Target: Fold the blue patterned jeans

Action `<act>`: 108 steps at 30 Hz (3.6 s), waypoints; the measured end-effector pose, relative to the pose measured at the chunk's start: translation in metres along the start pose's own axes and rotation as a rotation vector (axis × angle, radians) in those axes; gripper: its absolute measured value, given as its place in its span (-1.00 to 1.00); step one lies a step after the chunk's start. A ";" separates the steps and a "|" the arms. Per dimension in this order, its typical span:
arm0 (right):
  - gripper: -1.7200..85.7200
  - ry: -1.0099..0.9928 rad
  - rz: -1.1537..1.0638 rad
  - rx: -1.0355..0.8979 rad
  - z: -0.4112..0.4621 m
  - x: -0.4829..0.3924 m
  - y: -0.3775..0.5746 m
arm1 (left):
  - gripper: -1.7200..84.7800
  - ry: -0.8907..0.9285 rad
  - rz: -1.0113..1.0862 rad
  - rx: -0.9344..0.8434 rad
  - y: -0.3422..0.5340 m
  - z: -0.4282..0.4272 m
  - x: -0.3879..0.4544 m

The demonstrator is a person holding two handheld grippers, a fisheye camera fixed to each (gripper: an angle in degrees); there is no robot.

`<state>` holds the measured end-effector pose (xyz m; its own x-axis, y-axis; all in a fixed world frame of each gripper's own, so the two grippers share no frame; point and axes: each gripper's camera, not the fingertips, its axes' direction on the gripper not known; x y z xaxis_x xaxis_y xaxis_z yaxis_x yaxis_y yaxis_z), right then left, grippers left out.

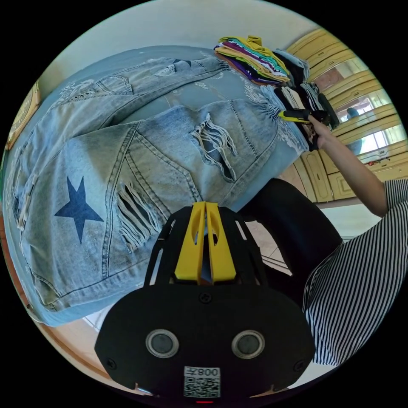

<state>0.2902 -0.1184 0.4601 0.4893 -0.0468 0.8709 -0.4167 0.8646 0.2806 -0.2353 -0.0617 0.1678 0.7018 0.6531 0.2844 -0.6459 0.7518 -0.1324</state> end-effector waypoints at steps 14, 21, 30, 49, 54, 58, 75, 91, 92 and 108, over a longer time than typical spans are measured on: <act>-0.82 0.091 0.018 -0.097 -0.088 0.008 0.031 | -0.93 0.043 0.037 -0.041 -0.061 -0.002 0.056; -0.84 0.163 -0.036 0.112 -0.163 -0.023 0.001 | -0.77 -0.150 0.035 0.149 -0.145 -0.045 0.044; -0.77 -0.025 -0.177 0.140 -0.130 -0.109 -0.213 | -0.76 -0.392 0.067 0.029 -0.249 -0.019 0.013; -0.93 -0.149 -0.060 0.071 -0.086 -0.116 -0.376 | -0.94 -0.286 0.057 0.101 -0.267 -0.060 -0.001; -0.95 -0.243 -0.269 0.245 -0.181 -0.144 -0.366 | -0.94 -0.250 0.069 0.217 -0.248 -0.110 -0.004; -0.95 -0.192 -0.311 0.235 -0.189 -0.125 -0.330 | -0.94 -0.184 0.087 0.171 -0.237 -0.104 -0.011; -0.96 -0.001 -0.282 0.064 -0.009 -0.075 -0.285 | -0.94 -0.163 0.065 0.083 -0.195 -0.085 -0.044; -0.96 0.192 -0.531 0.031 0.147 -0.080 -0.254 | -0.95 -0.262 -0.095 0.093 -0.105 -0.074 -0.087; -0.96 0.218 -0.545 -0.058 0.179 -0.073 -0.250 | -0.95 -0.252 -0.105 0.114 -0.097 -0.074 -0.091; -0.85 -0.194 -0.980 -0.206 0.307 -0.098 -0.073 | -0.79 -0.226 -0.365 0.284 0.055 -0.121 -0.158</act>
<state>0.0375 -0.3301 0.4777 0.4046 -0.8445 0.3510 0.2491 0.4711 0.8462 -0.3451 -0.1129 0.0009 0.8345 0.2933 0.4665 -0.4493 0.8523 0.2678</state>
